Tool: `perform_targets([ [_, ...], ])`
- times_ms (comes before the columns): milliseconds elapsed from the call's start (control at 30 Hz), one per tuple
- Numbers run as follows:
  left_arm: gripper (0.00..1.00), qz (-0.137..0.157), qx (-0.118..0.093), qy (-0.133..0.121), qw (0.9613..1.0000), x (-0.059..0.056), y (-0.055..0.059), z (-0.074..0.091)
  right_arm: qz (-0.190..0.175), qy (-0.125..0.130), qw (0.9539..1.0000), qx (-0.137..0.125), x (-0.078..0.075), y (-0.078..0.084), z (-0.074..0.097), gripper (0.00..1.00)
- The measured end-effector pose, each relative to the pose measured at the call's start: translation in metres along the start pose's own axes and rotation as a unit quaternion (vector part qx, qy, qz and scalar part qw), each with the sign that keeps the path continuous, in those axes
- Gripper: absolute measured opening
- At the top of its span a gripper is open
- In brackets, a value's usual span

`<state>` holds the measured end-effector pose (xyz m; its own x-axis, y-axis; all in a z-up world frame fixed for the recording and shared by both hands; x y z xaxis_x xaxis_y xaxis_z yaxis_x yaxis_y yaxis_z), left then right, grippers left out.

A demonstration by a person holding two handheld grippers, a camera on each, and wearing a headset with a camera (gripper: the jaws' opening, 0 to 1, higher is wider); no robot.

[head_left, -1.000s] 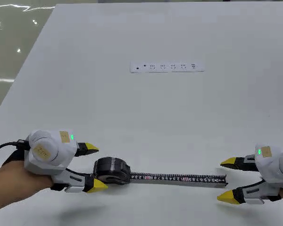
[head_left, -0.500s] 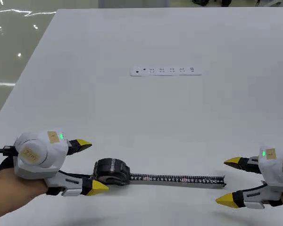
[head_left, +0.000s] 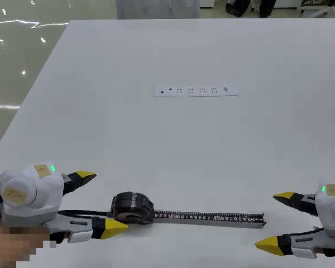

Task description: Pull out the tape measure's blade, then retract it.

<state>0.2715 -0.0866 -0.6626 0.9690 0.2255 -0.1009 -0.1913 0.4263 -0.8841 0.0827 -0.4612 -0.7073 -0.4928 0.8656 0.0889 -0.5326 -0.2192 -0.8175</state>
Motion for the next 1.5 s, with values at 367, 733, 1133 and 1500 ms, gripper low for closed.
perform_targets([
  [367,0.89,0.019,-0.013,-0.027,0.9994,-0.006,0.011,0.012,-0.017,0.03,0.9993,-0.014,0.009,-0.003,0.016,0.87],
  [733,0.91,0.052,-0.018,-0.045,0.9974,-0.016,0.022,0.023,-0.036,0.05,0.9976,-0.031,0.022,0.0,0.025,0.9],
  [1133,0.91,0.079,-0.023,-0.069,0.9942,-0.024,0.036,0.034,-0.049,0.059,0.9961,-0.044,0.036,0.004,0.027,0.9],
  [1500,0.91,0.099,-0.026,-0.084,0.9913,-0.026,0.042,0.036,-0.058,0.063,0.9954,-0.043,0.035,0.01,0.029,0.9],
])
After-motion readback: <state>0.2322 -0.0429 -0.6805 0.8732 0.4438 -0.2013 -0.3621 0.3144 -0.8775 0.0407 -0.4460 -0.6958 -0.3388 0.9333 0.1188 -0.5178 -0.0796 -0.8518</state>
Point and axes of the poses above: the centre of the closed fingertips' face, and the gripper's own axes: z roughly backward along the fingers, x roughly to its left, y roughly out of its underside, the point moved 9 cm from there along z, roughly backward along the fingers, and after that the axes turned 8 degrees about -x, right-handed, at the moved point
